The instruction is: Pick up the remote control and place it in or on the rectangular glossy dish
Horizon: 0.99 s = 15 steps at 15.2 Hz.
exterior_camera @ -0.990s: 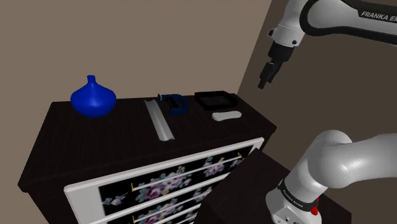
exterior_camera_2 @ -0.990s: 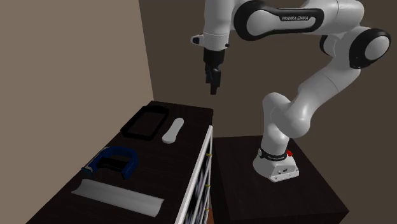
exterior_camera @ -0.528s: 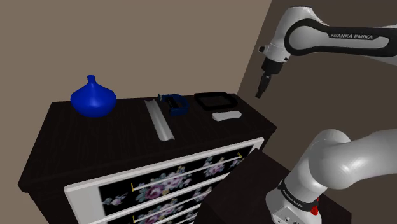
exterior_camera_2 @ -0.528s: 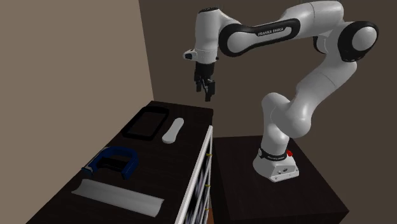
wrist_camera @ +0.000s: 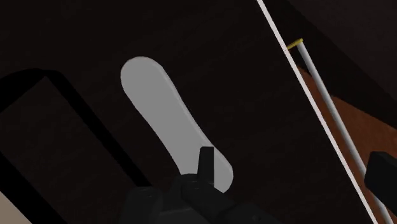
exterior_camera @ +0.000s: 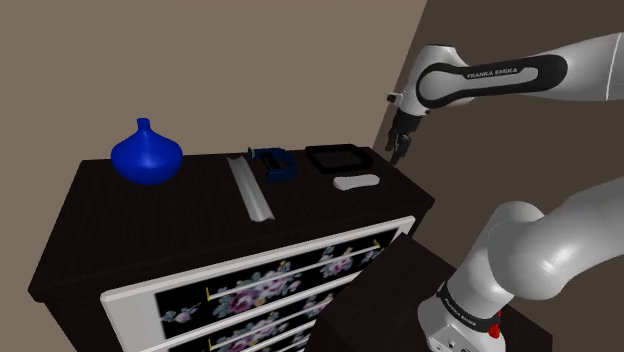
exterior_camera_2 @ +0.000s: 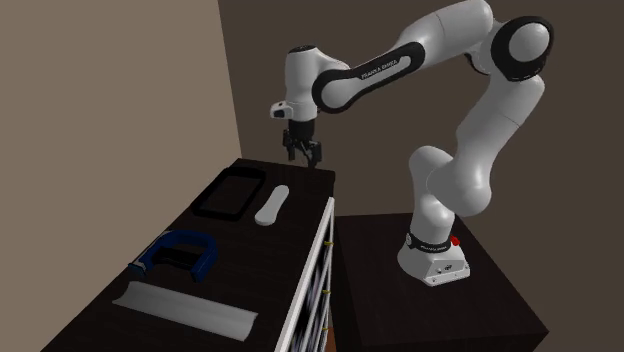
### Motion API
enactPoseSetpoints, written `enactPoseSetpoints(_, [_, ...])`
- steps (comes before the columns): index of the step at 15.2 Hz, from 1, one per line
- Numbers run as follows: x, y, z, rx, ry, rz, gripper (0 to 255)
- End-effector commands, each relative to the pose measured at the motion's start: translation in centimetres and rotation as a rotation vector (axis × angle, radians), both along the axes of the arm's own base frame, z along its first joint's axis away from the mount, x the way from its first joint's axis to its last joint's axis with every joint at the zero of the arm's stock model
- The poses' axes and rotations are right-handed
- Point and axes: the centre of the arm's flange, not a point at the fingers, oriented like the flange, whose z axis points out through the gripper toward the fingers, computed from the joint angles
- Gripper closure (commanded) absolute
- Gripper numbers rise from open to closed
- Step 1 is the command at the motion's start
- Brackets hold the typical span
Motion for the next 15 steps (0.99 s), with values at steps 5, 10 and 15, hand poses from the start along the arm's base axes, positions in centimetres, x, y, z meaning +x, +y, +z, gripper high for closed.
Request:
enactPoseSetpoints(5, [4.8, -2.9, -6.2, 0.014, 0.017, 0.244, 0])
enactPoseSetpoints(10, [9.0, -4.3, -11.3, 0.027, 0.033, 0.443, 0])
enactPoseSetpoints(15, [10.9, -4.6, -14.6, 0.033, 0.039, 0.528, 0])
